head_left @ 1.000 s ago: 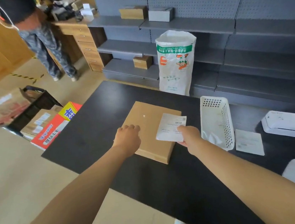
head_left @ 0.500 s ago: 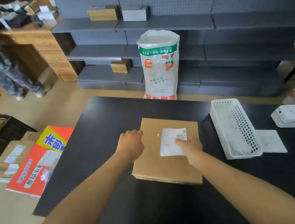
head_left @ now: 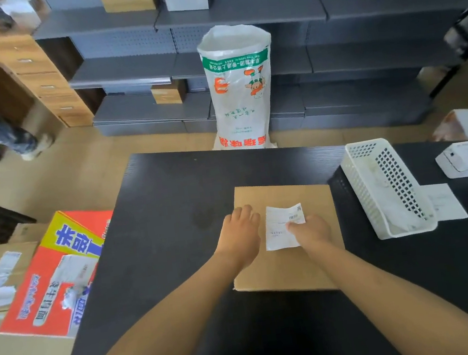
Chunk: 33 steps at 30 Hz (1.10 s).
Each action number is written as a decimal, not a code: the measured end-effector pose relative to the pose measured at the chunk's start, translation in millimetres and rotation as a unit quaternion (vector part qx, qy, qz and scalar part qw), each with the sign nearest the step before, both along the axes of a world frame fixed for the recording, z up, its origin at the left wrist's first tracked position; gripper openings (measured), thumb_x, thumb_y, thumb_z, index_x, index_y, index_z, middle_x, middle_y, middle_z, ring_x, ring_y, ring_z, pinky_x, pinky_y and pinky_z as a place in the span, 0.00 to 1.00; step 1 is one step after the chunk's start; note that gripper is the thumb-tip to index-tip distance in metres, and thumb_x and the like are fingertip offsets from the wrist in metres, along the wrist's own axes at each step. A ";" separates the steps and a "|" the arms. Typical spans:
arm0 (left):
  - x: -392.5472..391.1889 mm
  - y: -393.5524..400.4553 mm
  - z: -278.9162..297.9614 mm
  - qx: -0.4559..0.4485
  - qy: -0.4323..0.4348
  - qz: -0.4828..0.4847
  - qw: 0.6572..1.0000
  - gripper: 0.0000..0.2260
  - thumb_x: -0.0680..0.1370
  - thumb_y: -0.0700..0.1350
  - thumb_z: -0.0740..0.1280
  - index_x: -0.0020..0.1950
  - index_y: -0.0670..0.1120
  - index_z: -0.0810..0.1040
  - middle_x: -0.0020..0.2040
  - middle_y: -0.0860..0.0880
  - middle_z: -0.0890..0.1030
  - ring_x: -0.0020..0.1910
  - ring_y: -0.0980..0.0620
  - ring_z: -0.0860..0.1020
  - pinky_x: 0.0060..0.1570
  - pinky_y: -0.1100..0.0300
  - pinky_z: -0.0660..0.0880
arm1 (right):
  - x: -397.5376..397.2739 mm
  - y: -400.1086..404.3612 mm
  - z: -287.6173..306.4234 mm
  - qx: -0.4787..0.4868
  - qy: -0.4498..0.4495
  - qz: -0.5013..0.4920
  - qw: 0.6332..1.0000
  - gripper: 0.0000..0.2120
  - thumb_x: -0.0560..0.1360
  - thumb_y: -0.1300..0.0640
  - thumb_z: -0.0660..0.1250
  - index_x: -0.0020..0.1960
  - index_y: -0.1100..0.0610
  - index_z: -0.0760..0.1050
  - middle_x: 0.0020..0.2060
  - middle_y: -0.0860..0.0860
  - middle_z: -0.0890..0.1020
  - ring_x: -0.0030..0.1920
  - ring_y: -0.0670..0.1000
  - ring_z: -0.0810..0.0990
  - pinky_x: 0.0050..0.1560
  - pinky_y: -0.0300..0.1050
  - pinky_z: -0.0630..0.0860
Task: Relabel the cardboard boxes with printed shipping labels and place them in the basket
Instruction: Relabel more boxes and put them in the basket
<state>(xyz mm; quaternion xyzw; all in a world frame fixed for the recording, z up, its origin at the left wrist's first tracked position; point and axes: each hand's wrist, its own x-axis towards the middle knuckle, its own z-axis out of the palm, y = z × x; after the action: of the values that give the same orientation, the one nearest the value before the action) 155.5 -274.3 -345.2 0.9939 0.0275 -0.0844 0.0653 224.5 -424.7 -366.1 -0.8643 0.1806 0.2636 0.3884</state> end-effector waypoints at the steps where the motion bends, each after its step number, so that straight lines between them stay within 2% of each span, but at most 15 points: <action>1: 1.0 -2.2 -1.7 0.011 -0.005 -0.024 1.000 0.19 0.77 0.38 0.57 0.69 0.44 0.67 0.71 0.45 0.64 0.69 0.44 0.63 0.66 0.53 0.63 | 0.2 1.3 -0.5 -0.009 -0.002 0.003 1.000 0.12 0.75 0.51 0.69 0.55 0.56 0.79 0.50 0.52 0.84 0.38 0.48 0.78 0.28 0.39 0.69; 4: 5.2 -9.6 -5.6 0.042 -0.025 -0.111 0.993 0.20 0.78 0.41 0.57 0.71 0.43 0.66 0.74 0.43 0.60 0.74 0.42 0.56 0.70 0.50 0.57 | 2.1 4.5 -2.9 -0.034 -0.013 0.010 0.999 0.13 0.75 0.52 0.68 0.57 0.55 0.78 0.53 0.52 0.83 0.43 0.51 0.80 0.33 0.40 0.72; 7: 10.8 -21.8 -10.1 0.033 0.014 -0.162 0.986 0.23 0.79 0.42 0.57 0.74 0.43 0.61 0.76 0.44 0.57 0.76 0.43 0.52 0.72 0.50 0.50 | 7.2 6.9 3.0 -0.090 -0.004 0.048 0.995 0.14 0.75 0.50 0.68 0.57 0.55 0.78 0.54 0.53 0.83 0.50 0.54 0.81 0.39 0.43 0.73; 11: 16.2 -22.0 -17.8 0.070 0.100 -0.132 0.984 0.26 0.83 0.46 0.51 0.78 0.43 0.48 0.79 0.44 0.47 0.78 0.44 0.45 0.75 0.49 0.45 | 18.5 7.0 11.1 -0.096 0.025 0.110 0.989 0.11 0.75 0.50 0.67 0.54 0.53 0.80 0.45 0.52 0.84 0.38 0.53 0.84 0.34 0.44 0.81; 13: 15.7 -16.4 -19.9 0.076 0.129 -0.125 0.981 0.25 0.84 0.49 0.48 0.79 0.44 0.44 0.79 0.46 0.43 0.78 0.45 0.44 0.75 0.48 0.46 | 20.7 3.6 13.5 -0.148 0.008 0.168 0.975 0.12 0.75 0.48 0.66 0.54 0.53 0.79 0.43 0.51 0.84 0.35 0.52 0.84 0.31 0.42 0.78; 16: 15.3 -7.9 -22.4 0.068 0.142 -0.136 0.978 0.25 0.84 0.51 0.46 0.79 0.47 0.41 0.79 0.49 0.40 0.78 0.47 0.41 0.75 0.45 0.44 | 21.4 -6.5 11.5 -0.242 -0.047 0.218 0.944 0.20 0.74 0.39 0.65 0.57 0.51 0.73 0.48 0.48 0.81 0.40 0.50 0.79 0.29 0.39 0.67; 18: 14.0 -4.6 -24.6 0.064 0.140 -0.141 0.978 0.25 0.84 0.52 0.45 0.79 0.48 0.39 0.79 0.50 0.39 0.78 0.48 0.40 0.74 0.43 0.42 | 19.4 -13.4 10.8 -0.270 -0.071 0.221 0.935 0.24 0.72 0.36 0.64 0.59 0.51 0.68 0.47 0.47 0.79 0.43 0.50 0.77 0.33 0.41 0.66; 20: 11.2 -2.3 -28.3 0.059 0.131 -0.143 0.979 0.25 0.84 0.52 0.43 0.78 0.49 0.37 0.78 0.51 0.37 0.77 0.49 0.38 0.74 0.42 0.40 | 13.4 -20.3 6.4 -0.334 -0.144 0.260 0.895 0.25 0.74 0.39 0.62 0.64 0.53 0.64 0.53 0.51 0.76 0.51 0.53 0.76 0.47 0.48 0.71; 22: 8.5 0.6 -35.0 0.050 0.119 -0.143 0.981 0.25 0.84 0.53 0.42 0.77 0.49 0.34 0.78 0.52 0.34 0.77 0.50 0.36 0.74 0.43 0.37 | 6.5 -24.3 1.3 -0.367 -0.269 0.322 0.830 0.25 0.77 0.49 0.60 0.70 0.57 0.61 0.63 0.56 0.71 0.62 0.57 0.70 0.62 0.51 0.66; 24: 6.3 3.5 -40.8 0.047 0.109 -0.145 0.982 0.25 0.84 0.54 0.41 0.75 0.50 0.31 0.77 0.53 0.32 0.76 0.51 0.34 0.73 0.44 0.34 | 2.9 -22.2 -0.5 -0.282 -0.328 0.388 0.814 0.26 0.78 0.57 0.58 0.75 0.59 0.58 0.73 0.58 0.62 0.73 0.60 0.59 0.74 0.51 0.53; 26: 5.4 5.9 -44.6 0.038 0.106 -0.144 0.983 0.25 0.83 0.54 0.41 0.73 0.51 0.29 0.75 0.54 0.30 0.76 0.52 0.33 0.73 0.45 0.33 | -0.7 -19.6 -7.1 -0.226 -0.315 0.466 0.795 0.28 0.81 0.55 0.54 0.78 0.60 0.50 0.78 0.56 0.50 0.78 0.57 0.46 0.74 0.48 0.36; 27: 5.7 6.5 -45.9 0.034 0.106 -0.145 0.983 0.25 0.83 0.54 0.41 0.73 0.51 0.28 0.74 0.54 0.29 0.76 0.52 0.33 0.73 0.45 0.33 | -2.6 -21.6 -12.5 -0.227 -0.298 0.490 0.787 0.29 0.82 0.52 0.52 0.78 0.59 0.45 0.78 0.54 0.45 0.78 0.55 0.41 0.73 0.48 0.32; 30: 6.9 7.2 -46.6 0.030 0.112 -0.152 0.982 0.25 0.83 0.54 0.42 0.72 0.51 0.28 0.71 0.54 0.26 0.75 0.51 0.32 0.73 0.44 0.33 | -5.9 -37.2 -29.4 -0.249 -0.242 0.499 0.794 0.32 0.82 0.43 0.44 0.76 0.55 0.31 0.77 0.49 0.35 0.76 0.50 0.32 0.74 0.48 0.29; 33: 7.9 8.1 -45.7 0.027 0.119 -0.156 0.980 0.26 0.83 0.55 0.42 0.72 0.51 0.27 0.71 0.54 0.26 0.75 0.51 0.31 0.73 0.44 0.33 | -6.0 -43.9 -39.3 -0.251 -0.244 0.502 0.791 0.32 0.81 0.41 0.41 0.74 0.54 0.27 0.76 0.49 0.31 0.74 0.49 0.28 0.74 0.48 0.28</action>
<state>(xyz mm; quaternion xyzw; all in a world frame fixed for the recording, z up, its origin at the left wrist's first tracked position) 163.4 -266.2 -390.9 0.9701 -0.1183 -0.2109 0.0210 218.5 -468.6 -405.4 -0.9362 -0.3192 0.1472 0.0023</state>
